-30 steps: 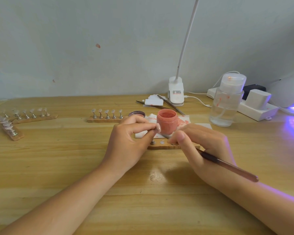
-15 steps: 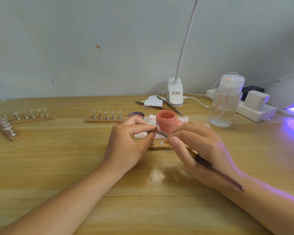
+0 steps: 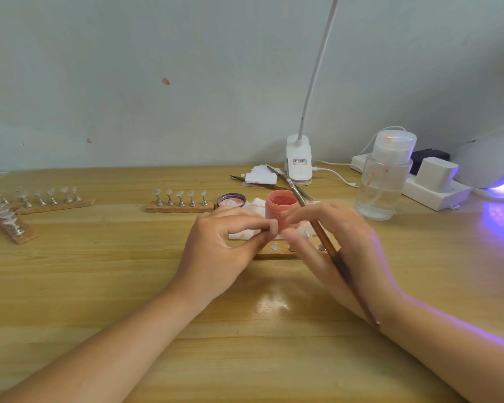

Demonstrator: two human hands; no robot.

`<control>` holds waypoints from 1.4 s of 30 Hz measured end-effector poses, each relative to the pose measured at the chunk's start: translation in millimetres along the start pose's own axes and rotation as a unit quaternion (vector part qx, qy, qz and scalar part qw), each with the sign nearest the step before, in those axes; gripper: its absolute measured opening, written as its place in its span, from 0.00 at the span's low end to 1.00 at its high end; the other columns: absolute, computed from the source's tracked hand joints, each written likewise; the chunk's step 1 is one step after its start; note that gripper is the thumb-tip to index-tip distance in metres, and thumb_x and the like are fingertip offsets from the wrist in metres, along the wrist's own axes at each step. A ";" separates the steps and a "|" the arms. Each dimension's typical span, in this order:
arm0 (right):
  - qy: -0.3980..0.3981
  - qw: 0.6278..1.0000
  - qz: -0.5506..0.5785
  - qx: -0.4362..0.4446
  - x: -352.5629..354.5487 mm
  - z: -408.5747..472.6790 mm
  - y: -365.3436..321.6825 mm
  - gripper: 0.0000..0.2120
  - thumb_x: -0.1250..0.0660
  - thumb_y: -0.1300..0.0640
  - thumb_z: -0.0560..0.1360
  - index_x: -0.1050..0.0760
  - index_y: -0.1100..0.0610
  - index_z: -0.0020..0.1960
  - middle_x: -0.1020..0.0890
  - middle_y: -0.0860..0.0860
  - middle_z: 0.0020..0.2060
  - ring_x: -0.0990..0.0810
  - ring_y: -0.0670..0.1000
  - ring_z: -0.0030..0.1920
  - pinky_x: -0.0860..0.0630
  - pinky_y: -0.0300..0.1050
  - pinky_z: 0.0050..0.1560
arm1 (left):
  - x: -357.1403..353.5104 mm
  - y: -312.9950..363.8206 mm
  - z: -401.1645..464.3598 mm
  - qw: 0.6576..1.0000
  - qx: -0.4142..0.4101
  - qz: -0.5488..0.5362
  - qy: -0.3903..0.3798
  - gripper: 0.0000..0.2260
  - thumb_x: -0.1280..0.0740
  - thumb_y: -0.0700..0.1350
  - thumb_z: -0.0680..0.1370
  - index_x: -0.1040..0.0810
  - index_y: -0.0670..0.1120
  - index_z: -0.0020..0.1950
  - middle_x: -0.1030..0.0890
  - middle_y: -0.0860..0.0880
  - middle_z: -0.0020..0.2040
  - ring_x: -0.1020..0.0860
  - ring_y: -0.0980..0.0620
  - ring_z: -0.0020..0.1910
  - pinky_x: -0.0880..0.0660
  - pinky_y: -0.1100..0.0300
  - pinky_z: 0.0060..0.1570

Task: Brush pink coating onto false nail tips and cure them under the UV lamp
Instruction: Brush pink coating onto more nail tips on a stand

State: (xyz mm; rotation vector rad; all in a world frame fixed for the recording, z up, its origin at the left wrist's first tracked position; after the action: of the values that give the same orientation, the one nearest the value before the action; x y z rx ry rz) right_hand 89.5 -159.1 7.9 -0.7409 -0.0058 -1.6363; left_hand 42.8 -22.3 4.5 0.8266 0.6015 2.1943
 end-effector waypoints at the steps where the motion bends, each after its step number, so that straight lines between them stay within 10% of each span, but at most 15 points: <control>1: -0.007 1.000 -0.016 0.010 -2.8 0.5 -0.3 0.12 0.35 0.45 0.70 0.22 0.53 0.45 0.17 0.44 0.43 0.24 0.40 0.50 0.33 0.35 0.54 | -0.5 -0.1 0.0 1.000 0.000 0.010 -0.002 0.06 0.28 0.47 0.67 0.17 0.56 0.43 0.20 0.65 0.37 0.23 0.64 0.42 0.29 0.64 0.51; 5: -0.026 0.999 -0.026 0.035 -8.5 0.1 2.9 0.14 0.28 0.46 0.66 0.28 0.47 0.48 0.18 0.41 0.45 0.26 0.39 0.52 0.39 0.29 0.57 | -3.2 1.1 0.2 0.999 -0.007 0.035 -0.012 0.14 0.30 0.46 0.67 0.23 0.60 0.50 0.21 0.70 0.41 0.24 0.64 0.44 0.29 0.46 0.52; 22: -0.014 0.998 0.002 0.058 -4.6 0.5 0.0 0.09 0.30 0.49 0.69 0.24 0.52 0.46 0.22 0.39 0.42 0.23 0.41 0.46 0.30 0.39 0.51 | -4.9 -3.9 -1.3 1.000 0.008 0.012 -0.025 0.07 0.29 0.48 0.66 0.19 0.56 0.42 0.20 0.65 0.37 0.23 0.64 0.43 0.29 0.48 0.52; 27: 0.007 0.999 0.028 0.028 -1.0 0.5 4.4 0.08 0.28 0.55 0.68 0.23 0.55 0.45 0.20 0.44 0.40 0.21 0.44 0.43 0.26 0.42 0.47 | -4.5 -5.0 0.3 0.999 0.022 0.029 -0.034 0.12 0.27 0.58 0.64 0.23 0.64 0.45 0.21 0.67 0.44 0.27 0.68 0.50 0.33 0.68 0.55; 31: 0.007 0.997 0.067 -0.028 -1.0 0.6 13.6 0.08 0.28 0.56 0.69 0.25 0.52 0.45 0.22 0.42 0.39 0.20 0.47 0.37 0.23 0.48 0.41 | -9.6 -21.2 -1.2 0.987 0.116 0.082 -0.073 0.28 0.32 0.65 0.57 0.29 0.65 0.56 0.25 0.69 0.48 0.28 0.65 0.55 0.34 0.51 0.64; 37: -0.021 0.999 0.041 -0.017 -9.3 1.6 17.1 0.08 0.28 0.52 0.67 0.24 0.54 0.43 0.23 0.38 0.38 0.22 0.44 0.43 0.29 0.31 0.44 | -15.1 -32.4 -4.4 0.980 0.152 0.070 -0.106 0.25 0.25 0.47 0.66 0.30 0.63 0.57 0.21 0.60 0.38 0.23 0.66 0.48 0.34 0.50 0.64; 42: -0.050 0.998 0.031 -0.018 -14.2 0.3 20.2 0.10 0.26 0.54 0.67 0.24 0.55 0.43 0.19 0.45 0.38 0.23 0.46 0.42 0.29 0.41 0.44 | -15.7 -31.3 -3.5 0.983 0.144 0.044 -0.110 0.25 0.25 0.41 0.66 0.30 0.65 0.52 0.23 0.59 0.34 0.22 0.61 0.45 0.29 0.58 0.59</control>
State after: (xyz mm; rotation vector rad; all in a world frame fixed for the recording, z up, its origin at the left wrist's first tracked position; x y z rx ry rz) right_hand 107.8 -150.9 -6.5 -0.8427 -0.0248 -1.5423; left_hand 63.0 -14.5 -23.3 1.2493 0.7945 2.0829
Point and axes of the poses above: each hand's wrist, its own z-axis towards the middle knuckle, its own x-axis out of the back of the hand, y = z × x, the point moved 6 cm from there along z, towards the middle knuckle
